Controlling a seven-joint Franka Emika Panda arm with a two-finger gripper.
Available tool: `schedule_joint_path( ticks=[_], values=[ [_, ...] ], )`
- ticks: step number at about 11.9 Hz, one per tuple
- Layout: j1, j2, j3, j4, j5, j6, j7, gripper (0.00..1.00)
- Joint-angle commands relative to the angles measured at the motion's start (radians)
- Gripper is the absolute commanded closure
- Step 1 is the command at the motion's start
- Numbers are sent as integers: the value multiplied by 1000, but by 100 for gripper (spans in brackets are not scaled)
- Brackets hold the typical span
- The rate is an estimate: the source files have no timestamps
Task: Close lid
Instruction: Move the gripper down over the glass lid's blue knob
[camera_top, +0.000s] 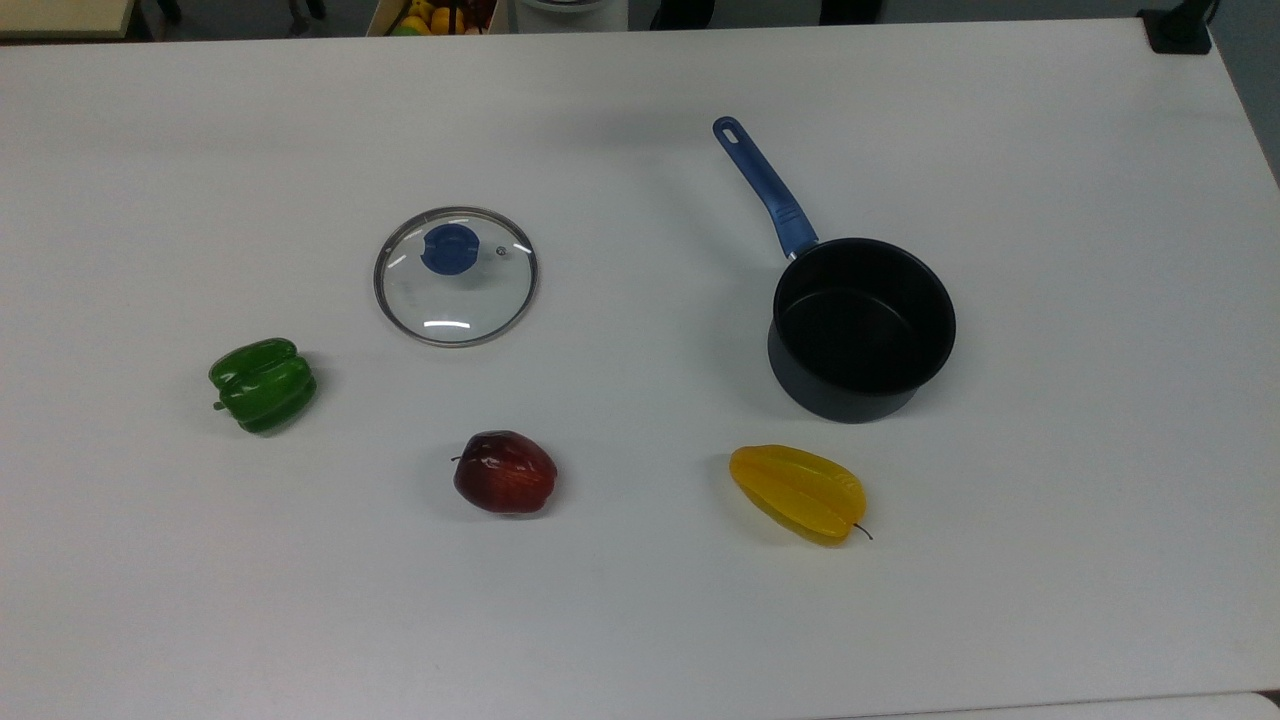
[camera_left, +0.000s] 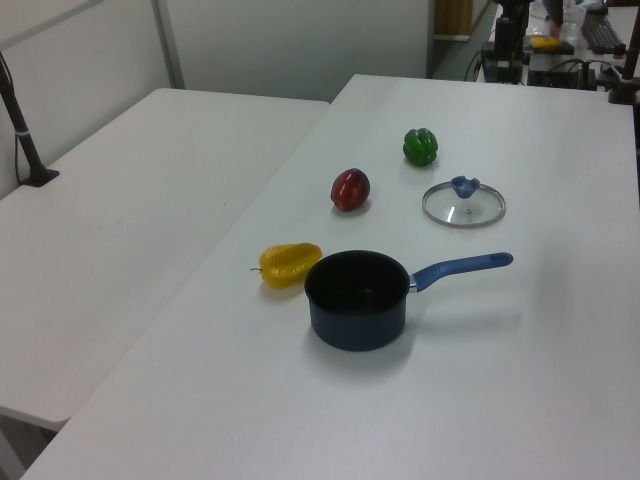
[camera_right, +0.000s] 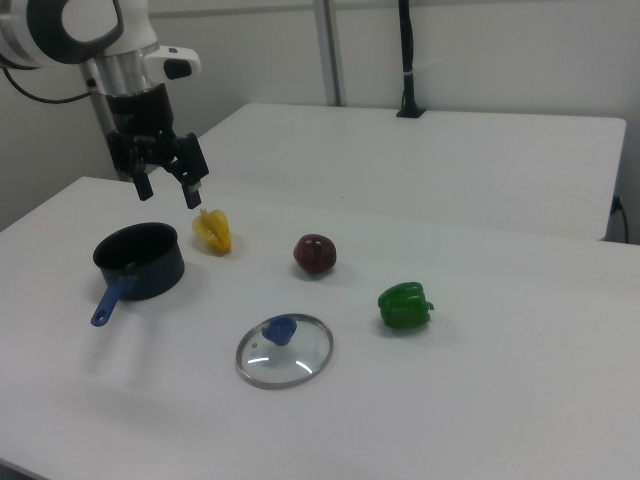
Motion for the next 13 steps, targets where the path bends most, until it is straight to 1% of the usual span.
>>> schedule_joint_path(
  ticks=[1,5,6,8,10,12,13],
  values=[
    [6,-5,-7,-8,-2,3,0,0],
    [-3,-4,-9,-9,-2,3,-6,0],
    [-28,10,-9,-17,-2,14,-15,0],
    [-71,42,-9,-47,1,119,-15,0],
    [-95,99,-9,-78,3,198,-18,0],
    [-106,140,-9,-147,-14,304,-18,0],
    [-109,149,-9,-193,-40,356,-17,0]
  ],
)
